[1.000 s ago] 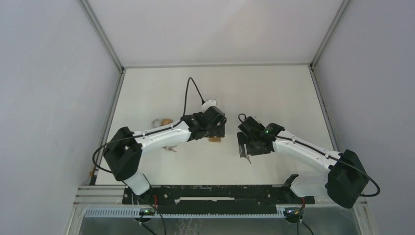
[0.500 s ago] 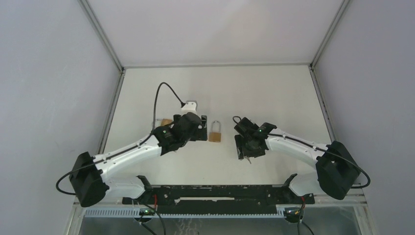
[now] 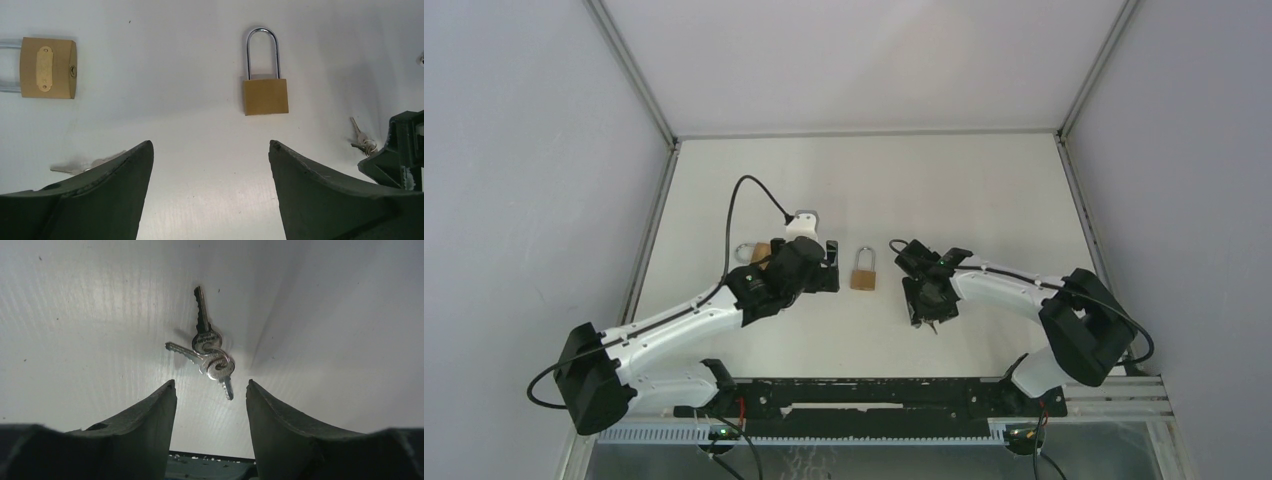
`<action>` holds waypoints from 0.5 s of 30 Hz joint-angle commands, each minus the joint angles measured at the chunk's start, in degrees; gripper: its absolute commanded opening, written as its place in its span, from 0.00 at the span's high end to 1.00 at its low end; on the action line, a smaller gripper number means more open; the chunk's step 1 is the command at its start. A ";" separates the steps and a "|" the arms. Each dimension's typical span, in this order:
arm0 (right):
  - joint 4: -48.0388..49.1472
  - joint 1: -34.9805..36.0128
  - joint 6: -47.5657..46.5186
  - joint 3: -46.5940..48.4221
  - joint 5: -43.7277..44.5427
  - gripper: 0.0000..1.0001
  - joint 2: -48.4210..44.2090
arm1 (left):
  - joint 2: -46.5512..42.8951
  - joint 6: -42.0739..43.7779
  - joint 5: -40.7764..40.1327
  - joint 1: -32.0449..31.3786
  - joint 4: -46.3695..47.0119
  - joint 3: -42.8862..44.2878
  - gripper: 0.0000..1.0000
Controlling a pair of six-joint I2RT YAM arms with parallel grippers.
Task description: Unlock with the key
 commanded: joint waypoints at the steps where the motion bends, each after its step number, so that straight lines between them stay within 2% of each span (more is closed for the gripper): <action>1: 2.58 -0.41 -2.40 3.09 3.59 0.39 2.34 | -1.63 0.72 0.49 0.25 2.59 -0.94 0.11; 6: 3.63 -0.54 -4.10 4.18 6.01 0.41 5.06 | -1.95 0.80 1.20 0.30 3.32 -1.67 0.12; 8: 4.55 -0.90 -4.71 4.17 5.91 0.45 6.21 | -2.05 0.82 1.38 0.29 3.68 -1.89 0.12; 15: 6.35 -1.71 -6.33 3.47 2.82 0.78 9.45 | -2.25 0.91 1.73 0.31 3.87 -2.05 0.13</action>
